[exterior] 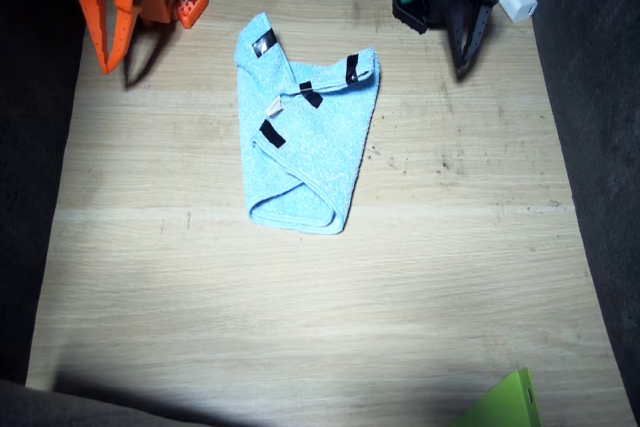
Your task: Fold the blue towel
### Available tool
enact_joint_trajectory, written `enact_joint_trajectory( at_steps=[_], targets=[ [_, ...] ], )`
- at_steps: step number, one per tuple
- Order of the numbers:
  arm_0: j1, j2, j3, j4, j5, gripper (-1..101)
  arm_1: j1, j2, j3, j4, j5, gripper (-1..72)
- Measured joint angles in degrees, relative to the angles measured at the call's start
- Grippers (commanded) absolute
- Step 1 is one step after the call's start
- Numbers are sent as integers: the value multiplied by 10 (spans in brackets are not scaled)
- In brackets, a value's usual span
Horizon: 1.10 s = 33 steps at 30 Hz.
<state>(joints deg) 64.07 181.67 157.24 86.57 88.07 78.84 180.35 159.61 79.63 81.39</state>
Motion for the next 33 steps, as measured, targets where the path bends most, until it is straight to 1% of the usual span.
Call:
enact_joint_trajectory(
  at_steps=[3,8,10,14,16,22,27,28,31,33],
  targets=[
    [5,0,0,11,-4,-3,-6,0,0,0,0,-1],
    [61,-2,0,12,-8,-3,-25,0,0,0,-2,-1],
    [62,-2,0,12,-8,-3,-28,0,0,0,3,-1],
    [66,-2,0,12,-8,8,-60,0,0,0,20,-1],
    [69,-2,0,12,-8,22,-59,0,0,0,20,-1],
    [66,-2,0,12,-8,-2,-79,0,0,0,20,-1],
    [66,-2,0,12,-8,-2,-74,0,0,0,21,-1],
    [65,-2,0,12,-8,-2,-71,0,0,0,17,-1],
    [65,-2,0,12,-8,-2,-40,0,0,0,-25,-1],
    [65,-2,0,12,-8,-2,-28,0,0,0,-40,-1]
  ],
)
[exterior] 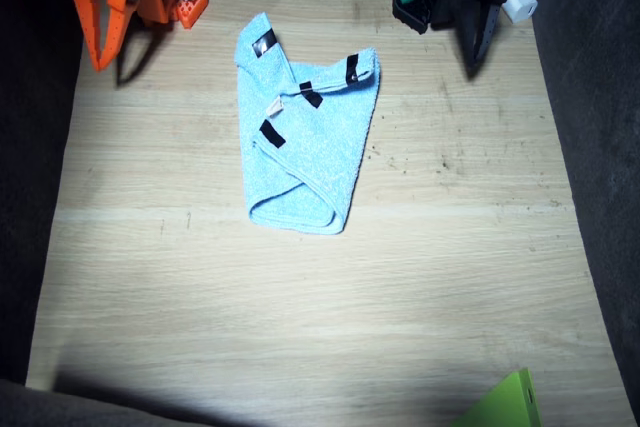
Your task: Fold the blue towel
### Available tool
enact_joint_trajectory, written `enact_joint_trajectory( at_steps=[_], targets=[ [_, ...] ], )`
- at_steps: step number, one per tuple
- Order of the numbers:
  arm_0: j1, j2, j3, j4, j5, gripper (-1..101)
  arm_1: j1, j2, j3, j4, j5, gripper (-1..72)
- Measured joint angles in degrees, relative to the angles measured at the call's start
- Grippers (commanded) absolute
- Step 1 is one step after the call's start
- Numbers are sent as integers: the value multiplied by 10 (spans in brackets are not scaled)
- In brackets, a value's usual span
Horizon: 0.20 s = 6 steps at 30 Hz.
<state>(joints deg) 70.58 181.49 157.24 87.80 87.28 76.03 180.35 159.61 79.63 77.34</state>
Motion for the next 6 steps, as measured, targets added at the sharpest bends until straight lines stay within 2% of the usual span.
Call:
enact_joint_trajectory(
  at_steps=[6],
  targets=[
    [0,0,0,0,0,-2,53,-9,0,0,-47,-1]
  ],
)
